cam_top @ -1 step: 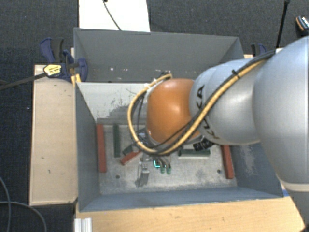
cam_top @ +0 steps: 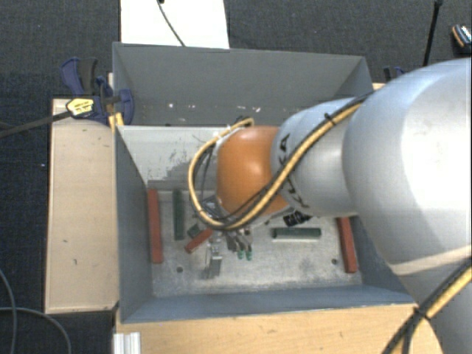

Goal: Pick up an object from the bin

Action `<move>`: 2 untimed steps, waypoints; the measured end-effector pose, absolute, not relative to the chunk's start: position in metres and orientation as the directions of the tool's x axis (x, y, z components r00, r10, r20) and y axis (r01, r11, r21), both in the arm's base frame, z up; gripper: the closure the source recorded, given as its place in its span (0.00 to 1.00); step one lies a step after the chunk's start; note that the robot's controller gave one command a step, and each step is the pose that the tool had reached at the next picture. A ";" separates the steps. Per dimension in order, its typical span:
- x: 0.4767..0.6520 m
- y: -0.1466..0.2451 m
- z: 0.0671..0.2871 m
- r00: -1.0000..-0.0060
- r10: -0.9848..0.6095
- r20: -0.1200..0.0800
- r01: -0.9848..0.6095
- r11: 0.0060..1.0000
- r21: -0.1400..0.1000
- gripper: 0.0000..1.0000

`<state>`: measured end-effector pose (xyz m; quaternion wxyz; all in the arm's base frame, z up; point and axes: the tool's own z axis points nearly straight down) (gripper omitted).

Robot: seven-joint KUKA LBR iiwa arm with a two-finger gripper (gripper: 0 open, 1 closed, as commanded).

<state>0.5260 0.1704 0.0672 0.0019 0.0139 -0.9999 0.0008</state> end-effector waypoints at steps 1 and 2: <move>0.527 0.172 0.072 -1.000 -0.021 -0.003 -0.021 1.000 0.002 1.00; 0.526 0.171 0.071 -1.000 -0.018 0.001 -0.018 1.000 0.001 0.00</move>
Offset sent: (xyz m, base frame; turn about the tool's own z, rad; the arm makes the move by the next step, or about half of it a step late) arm 0.0000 0.0000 0.0000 0.0000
